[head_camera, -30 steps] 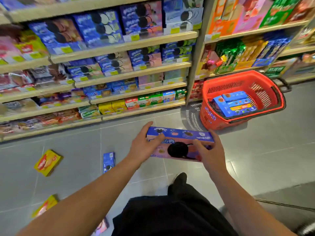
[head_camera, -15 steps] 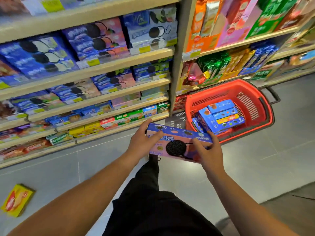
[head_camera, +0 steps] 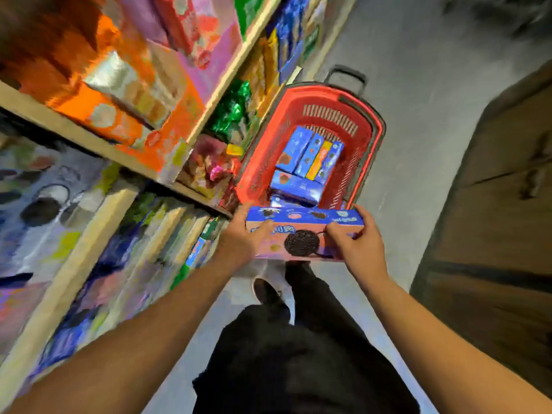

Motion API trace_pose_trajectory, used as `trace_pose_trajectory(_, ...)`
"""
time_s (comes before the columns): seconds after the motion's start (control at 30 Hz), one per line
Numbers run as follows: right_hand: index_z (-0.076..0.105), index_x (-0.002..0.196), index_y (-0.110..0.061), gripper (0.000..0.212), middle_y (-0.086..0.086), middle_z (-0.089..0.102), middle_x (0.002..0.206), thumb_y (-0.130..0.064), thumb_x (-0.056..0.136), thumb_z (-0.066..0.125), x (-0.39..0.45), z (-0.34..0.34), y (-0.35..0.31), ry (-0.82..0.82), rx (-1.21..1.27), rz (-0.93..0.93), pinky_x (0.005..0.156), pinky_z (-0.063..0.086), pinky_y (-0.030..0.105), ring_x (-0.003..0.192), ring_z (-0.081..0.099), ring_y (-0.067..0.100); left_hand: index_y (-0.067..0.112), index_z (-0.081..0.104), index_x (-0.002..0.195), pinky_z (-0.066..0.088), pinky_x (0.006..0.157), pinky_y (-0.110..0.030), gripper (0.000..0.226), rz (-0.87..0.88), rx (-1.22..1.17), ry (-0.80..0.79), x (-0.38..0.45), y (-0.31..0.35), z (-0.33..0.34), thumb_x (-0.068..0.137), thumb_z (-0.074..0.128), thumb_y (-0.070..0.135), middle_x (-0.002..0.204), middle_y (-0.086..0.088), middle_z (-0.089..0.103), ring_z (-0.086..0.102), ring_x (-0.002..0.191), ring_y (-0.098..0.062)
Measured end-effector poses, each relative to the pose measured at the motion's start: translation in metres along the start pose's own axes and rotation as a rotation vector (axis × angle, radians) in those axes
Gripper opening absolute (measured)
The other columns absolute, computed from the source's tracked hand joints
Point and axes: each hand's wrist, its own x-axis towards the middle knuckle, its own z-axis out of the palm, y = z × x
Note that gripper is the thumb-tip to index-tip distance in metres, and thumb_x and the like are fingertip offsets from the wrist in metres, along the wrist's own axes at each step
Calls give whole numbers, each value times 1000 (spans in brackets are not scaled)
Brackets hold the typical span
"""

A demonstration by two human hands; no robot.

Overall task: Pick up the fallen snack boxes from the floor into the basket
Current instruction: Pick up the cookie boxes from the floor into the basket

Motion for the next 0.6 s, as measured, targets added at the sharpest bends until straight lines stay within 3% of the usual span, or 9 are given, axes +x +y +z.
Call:
trace_pose_trajectory(0.1,45,143,-23,72,-6,66,98,-31,80,78,46,9,9,55,33,78,85,49,27,85,63,12,28,48,119,49,77,-25,48,25,97,-119,63,22,12,79,74,30,106,0,67,62,82,-10)
trace_pose_trajectory(0.17,47,143,-21,73,-4,68,102,-30,79,80,68,21,19,47,73,115,87,53,32,82,63,11,26,47,111,51,71,-19,46,62,163,-116,91,29,16,77,78,25,91,5,66,61,70,3)
trace_pose_trajectory(0.2,49,141,-19,71,-4,69,103,-28,79,80,83,27,25,58,92,146,88,54,34,81,63,10,23,47,114,49,71,-17,48,78,198,-118,108,33,21,77,78,25,91,7,64,60,69,6)
trace_pose_trajectory(0.27,54,134,-18,64,-6,69,104,-26,77,81,115,45,38,61,97,188,87,53,27,81,64,3,15,44,129,49,79,-23,66,99,224,-128,147,27,30,74,78,32,100,5,62,62,80,-6)
trace_pose_trajectory(0.37,51,136,-17,67,-11,66,109,-21,76,82,160,72,56,72,107,249,87,47,14,87,62,-4,15,44,131,51,82,-21,63,44,211,-152,205,3,48,77,77,13,100,14,60,61,80,-2)
trace_pose_trajectory(0.47,47,142,-18,76,-11,63,113,-22,75,82,205,98,84,100,94,294,93,45,17,95,60,-3,20,47,128,51,79,-18,62,7,165,-139,259,-34,79,73,77,20,98,17,61,60,76,12)
trace_pose_trajectory(0.53,45,143,-20,79,-10,66,114,-25,74,82,234,114,107,107,64,308,96,46,23,99,63,4,28,47,128,51,79,-20,61,-28,141,-160,290,-60,101,73,73,26,98,20,64,62,77,8)
trace_pose_trajectory(0.6,43,145,-21,79,-8,67,109,-25,75,81,260,131,137,96,25,341,91,45,20,95,64,7,33,46,127,49,78,-18,58,-64,141,-162,321,-91,121,78,74,19,99,16,67,62,76,5)
